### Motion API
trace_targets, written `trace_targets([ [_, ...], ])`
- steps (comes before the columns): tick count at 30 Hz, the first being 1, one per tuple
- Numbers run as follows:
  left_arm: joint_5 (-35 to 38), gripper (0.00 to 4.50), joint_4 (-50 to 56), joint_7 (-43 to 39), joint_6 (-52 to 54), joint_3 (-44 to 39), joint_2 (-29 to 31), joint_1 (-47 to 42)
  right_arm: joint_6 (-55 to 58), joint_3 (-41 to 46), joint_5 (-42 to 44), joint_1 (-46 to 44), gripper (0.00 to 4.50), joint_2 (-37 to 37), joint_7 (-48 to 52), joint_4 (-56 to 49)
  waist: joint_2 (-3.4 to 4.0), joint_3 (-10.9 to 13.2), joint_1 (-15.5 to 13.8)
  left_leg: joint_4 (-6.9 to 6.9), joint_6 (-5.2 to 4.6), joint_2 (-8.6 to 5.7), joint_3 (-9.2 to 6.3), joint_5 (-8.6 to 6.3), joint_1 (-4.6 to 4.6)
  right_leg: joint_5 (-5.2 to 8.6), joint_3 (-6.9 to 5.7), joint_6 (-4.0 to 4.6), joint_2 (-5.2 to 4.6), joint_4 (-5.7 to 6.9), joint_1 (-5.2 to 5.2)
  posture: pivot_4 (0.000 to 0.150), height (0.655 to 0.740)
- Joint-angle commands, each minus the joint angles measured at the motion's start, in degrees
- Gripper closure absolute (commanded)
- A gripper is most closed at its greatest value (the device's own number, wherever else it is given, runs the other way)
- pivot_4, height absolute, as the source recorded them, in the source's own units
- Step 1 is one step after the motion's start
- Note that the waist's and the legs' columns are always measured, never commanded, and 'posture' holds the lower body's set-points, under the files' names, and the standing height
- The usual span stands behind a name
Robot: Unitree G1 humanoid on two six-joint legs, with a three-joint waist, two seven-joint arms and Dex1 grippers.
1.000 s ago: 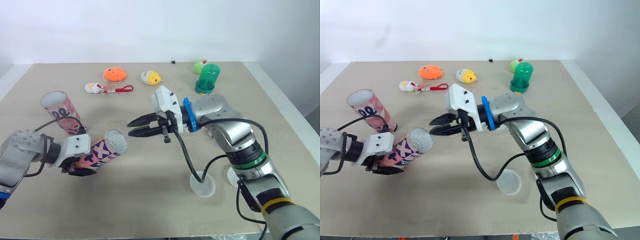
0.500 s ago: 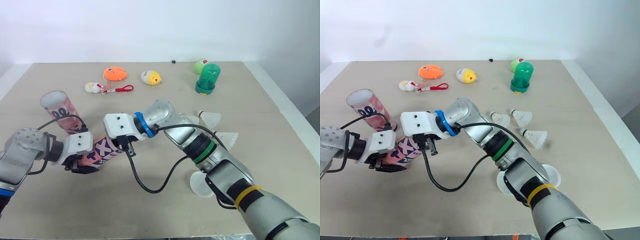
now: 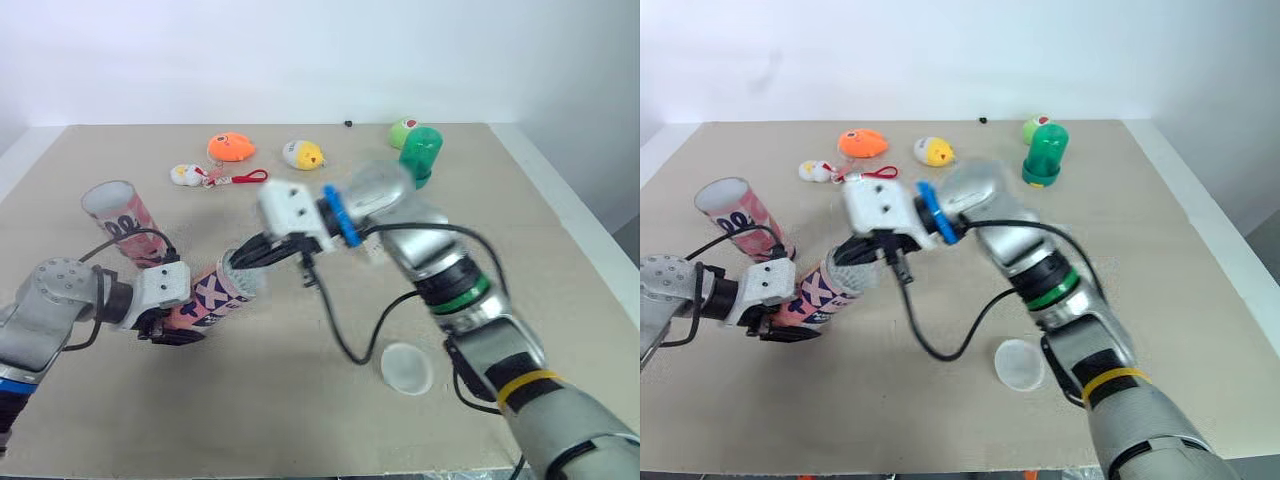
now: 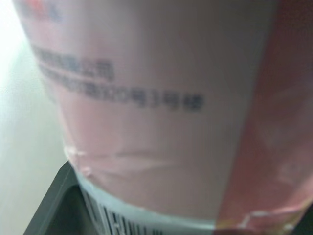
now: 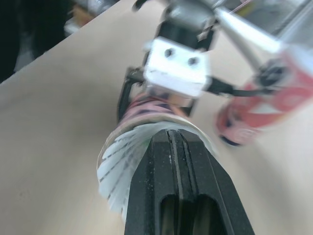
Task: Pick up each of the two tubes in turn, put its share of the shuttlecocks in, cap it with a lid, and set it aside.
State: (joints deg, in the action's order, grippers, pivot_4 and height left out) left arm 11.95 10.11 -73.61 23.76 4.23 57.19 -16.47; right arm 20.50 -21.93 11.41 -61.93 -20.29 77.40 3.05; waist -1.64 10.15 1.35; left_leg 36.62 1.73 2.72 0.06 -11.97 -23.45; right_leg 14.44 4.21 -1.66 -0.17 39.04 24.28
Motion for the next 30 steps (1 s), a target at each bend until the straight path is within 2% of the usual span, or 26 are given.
trace_targets([
  [1, 7.02, 1.43, 4.51, 1.72, 3.32, -4.1, -3.27, -3.82, 7.29, 5.59, 5.86, 4.51, 4.35, -6.96, 1.58, -9.76, -0.05, 0.03, 0.04, -0.01, 0.0, 0.03, 0.0, 0.0, -0.01, 0.0, 0.0, 0.03, 0.04, 0.0, 0.02, 0.15, 0.74],
  [4, 8.0, 1.43, 4.7, 3.55, 3.16, -2.56, -6.82, -6.4, 9.01, 5.6, 6.6, 6.74, 4.35, -9.46, 1.24, -12.36, -0.05, 0.09, 0.06, -0.03, -0.01, 0.04, -0.1, -0.01, -0.08, 0.05, -0.07, 0.07, 0.07, 0.0, 0.04, 0.15, 0.74],
  [9, 8.82, 1.43, 3.77, 9.97, 1.08, -1.76, -16.45, -7.29, 17.25, 13.54, 13.94, 13.06, 4.35, -18.14, 2.79, -18.99, -0.04, 0.17, 0.33, -0.04, -0.03, 0.02, -0.11, -0.02, -0.1, 0.06, -0.03, 0.06, 0.1, 0.0, 0.06, 0.15, 0.74],
  [10, 8.95, 1.43, 2.97, 12.0, 0.14, -1.82, -19.65, -6.78, 18.87, 14.8, 15.48, 15.1, 3.85, -20.4, 3.1, -20.64, -0.06, 0.17, 0.32, -0.01, -0.05, -0.06, -0.15, -0.04, -0.15, 0.06, -0.07, 0.04, 0.0, -0.03, 0.02, 0.15, 0.74],
  [11, 9.12, 1.43, 2.39, 13.72, -0.72, -1.72, -22.41, -6.11, 20.56, 15.95, 17.18, 16.75, 3.85, -22.27, 3.13, -22.05, -0.15, 0.21, 0.26, 0.02, -0.05, -0.05, -0.16, -0.04, -0.16, 0.06, -0.09, 0.05, 0.0, -0.02, 0.02, 0.15, 0.74],
  [12, 8.94, 1.43, 1.66, 15.37, -2.12, -1.38, -24.77, -5.37, 21.99, 16.99, 18.69, 17.91, 3.5, -23.45, 3.04, -23.15, -0.05, 0.19, 0.07, 0.04, -0.07, -0.04, -0.19, -0.05, -0.2, 0.03, -0.07, 0.0, 0.04, -0.1, 0.03, 0.15, 0.74],
  [17, 5.87, 1.43, -3.73, 21.59, -11.2, 0.99, -35.23, -0.92, 28.59, 21.69, 26.74, 21.43, 1.13, -26.63, 0.13, -27.72, -0.06, 0.21, 0.41, 0.1, -0.08, -0.12, -0.08, -0.06, -0.19, -0.04, 0.06, -0.1, -0.05, -0.09, 0.02, 0.15, 0.74],
  [18, 5.57, 1.43, -5.18, 22.35, -12.9, 1.08, -36.8, -0.42, 29.0, 22.04, 27.44, 22.14, 0.49, -27.45, -0.12, -28.53, -0.07, 0.21, 0.4, 0.12, -0.08, -0.11, -0.1, -0.06, -0.18, -0.05, 0.06, -0.11, -0.01, -0.09, 0.01, 0.15, 0.74],
  [19, 5.18, 1.43, -6.76, 23.19, -14.59, 1.23, -38.2, -0.03, 29.05, 22.25, 27.7, 23.26, 0.04, -28.63, -0.16, -29.44, -0.08, 0.21, 0.32, 0.13, -0.08, -0.1, -0.15, -0.06, -0.18, -0.06, 0.02, -0.1, 0.0, -0.09, 0.0, 0.15, 0.74],
  [23, 1.92, 1.43, -17.46, 26.52, -23.72, 2.29, -43.49, 0.86, 17.73, 18.07, 17.26, 35.53, 0.04, -37.72, 2.26, -30.07, -0.11, 0.2, -0.3, 0.19, -0.08, -0.16, -0.26, -0.05, 0.0, -0.06, -0.1, -0.15, -0.03, -0.17, -0.3, 0.15, 0.74],
  [30, -0.08, 1.43, -25.61, 26.15, -29.61, 3.3, -44.97, 1.27, 2.93, 14.41, 7.29, 42.98, 0.04, -36.54, -1.01, -21.14, 0.02, 0.13, 0.04, 0.4, -0.08, -0.2, 0.01, -0.04, 0.39, -0.28, 0.18, -0.36, -0.07, -0.36, -0.67, 0.15, 0.74],
])
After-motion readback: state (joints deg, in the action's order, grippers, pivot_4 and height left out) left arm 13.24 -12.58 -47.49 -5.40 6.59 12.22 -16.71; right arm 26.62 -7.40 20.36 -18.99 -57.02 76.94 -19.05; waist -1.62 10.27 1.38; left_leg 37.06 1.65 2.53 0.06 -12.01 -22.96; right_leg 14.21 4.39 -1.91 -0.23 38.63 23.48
